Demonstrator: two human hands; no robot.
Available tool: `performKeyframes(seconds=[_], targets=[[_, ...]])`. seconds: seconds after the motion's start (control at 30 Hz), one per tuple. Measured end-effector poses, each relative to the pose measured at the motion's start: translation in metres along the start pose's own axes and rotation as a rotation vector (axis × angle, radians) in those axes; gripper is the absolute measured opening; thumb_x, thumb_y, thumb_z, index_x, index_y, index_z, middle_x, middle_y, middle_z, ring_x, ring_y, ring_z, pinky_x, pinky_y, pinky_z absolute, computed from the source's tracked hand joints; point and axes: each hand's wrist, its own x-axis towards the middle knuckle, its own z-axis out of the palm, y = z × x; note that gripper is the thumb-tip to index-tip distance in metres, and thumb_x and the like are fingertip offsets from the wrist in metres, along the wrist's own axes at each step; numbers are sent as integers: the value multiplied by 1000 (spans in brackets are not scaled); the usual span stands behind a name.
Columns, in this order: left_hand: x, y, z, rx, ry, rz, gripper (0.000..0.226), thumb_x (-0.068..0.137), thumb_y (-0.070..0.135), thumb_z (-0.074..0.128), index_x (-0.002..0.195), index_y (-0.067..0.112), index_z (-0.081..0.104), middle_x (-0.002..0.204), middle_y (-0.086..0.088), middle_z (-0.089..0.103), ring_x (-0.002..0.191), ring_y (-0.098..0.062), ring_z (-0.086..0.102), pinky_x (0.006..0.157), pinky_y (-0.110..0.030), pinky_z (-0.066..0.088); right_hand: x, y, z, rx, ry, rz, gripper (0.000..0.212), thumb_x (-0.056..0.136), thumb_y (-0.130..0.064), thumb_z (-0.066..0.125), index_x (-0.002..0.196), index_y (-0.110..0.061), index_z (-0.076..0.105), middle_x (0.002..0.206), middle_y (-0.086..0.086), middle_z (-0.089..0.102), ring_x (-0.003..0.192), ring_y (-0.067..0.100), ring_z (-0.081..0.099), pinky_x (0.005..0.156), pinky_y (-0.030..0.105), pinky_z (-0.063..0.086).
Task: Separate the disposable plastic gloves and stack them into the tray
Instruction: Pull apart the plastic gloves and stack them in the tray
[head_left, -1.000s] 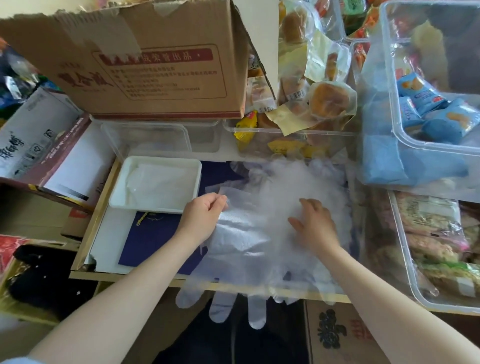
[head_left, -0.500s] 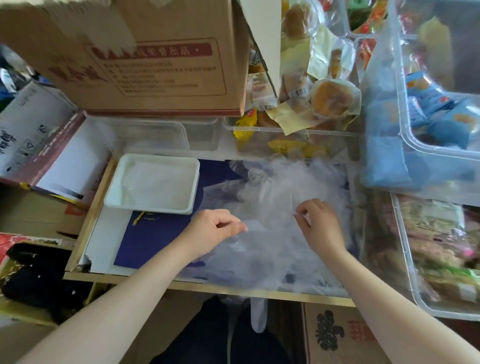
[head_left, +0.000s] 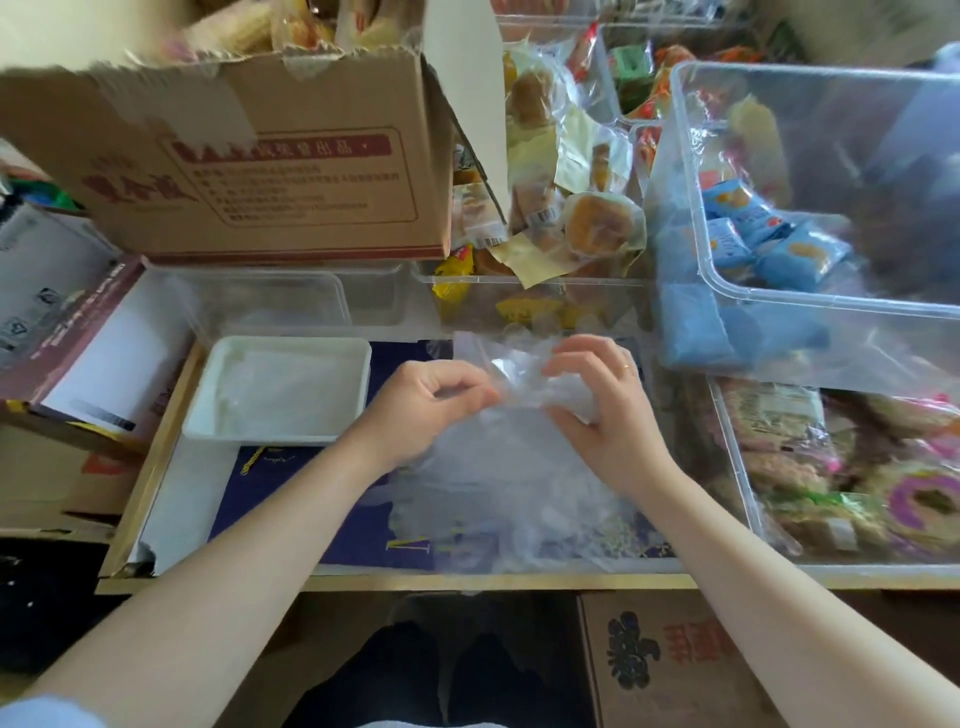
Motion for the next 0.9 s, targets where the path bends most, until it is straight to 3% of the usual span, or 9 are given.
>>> performKeyframes(seconds=[0.1,0.2,0.3,0.37,0.47,0.57,0.7,0.83,0.9], targets=[[-5,4,-8,-73,24,44,11,82,22,64,86,23,75,94,1,73,97,-16,66,90,-27,49,10,-12,-14,517,-44,484,80,70,-43,72,136,-32,30,141,-4,34,127,9,34,105,26,30],[-6,8,-20,-121,59,62,12,79,22,66,81,27,76,94,3,74,97,-15,66,89,-23,48,26,-12,-30,926,-202,868,59,70,-51,55,121,-21,52,123,4,58,110,20,54,95,34,41],[-5,9,-29,-116,117,70,9,81,17,66,82,13,74,95,-3,74,99,-17,67,90,-25,49,38,-17,-34,792,-335,748,26,84,-39,56,99,-21,65,90,-6,70,82,7,64,75,23,48],[-6,12,-30,-141,167,60,9,80,20,66,80,15,74,89,0,74,93,-12,67,85,-19,49,46,-23,-30,732,-301,640,14,81,-26,64,94,-21,68,84,-7,69,81,6,63,75,21,49],[-8,15,-30,-177,261,27,7,80,24,68,75,22,73,77,8,73,79,-4,66,73,-14,48,58,-34,-25,848,-285,577,5,80,-12,66,85,-12,66,79,-3,70,75,7,65,71,19,52],[-9,12,-33,-168,334,-21,14,87,26,64,76,23,71,76,2,72,75,-9,64,76,-18,45,70,-36,-20,841,-204,583,14,88,-3,59,76,-11,59,73,-2,69,70,7,65,64,15,52],[-11,2,-47,-129,466,-110,26,97,17,46,77,22,62,81,6,71,65,-12,67,63,-19,48,82,-26,-23,814,30,599,20,93,-3,52,77,-15,51,55,-9,64,51,0,58,47,11,41],[-10,-21,-59,-190,549,-261,23,99,15,43,80,16,57,77,0,70,57,-9,67,55,-19,50,81,-8,-29,773,112,572,17,96,-3,46,84,-12,53,60,-8,69,44,0,46,43,12,34],[-8,-32,-58,-201,556,-340,22,100,17,43,81,15,56,79,-4,70,56,-7,66,49,-15,47,78,-6,-35,828,115,567,16,97,-4,44,91,-10,58,67,-7,71,53,0,54,47,12,38]])
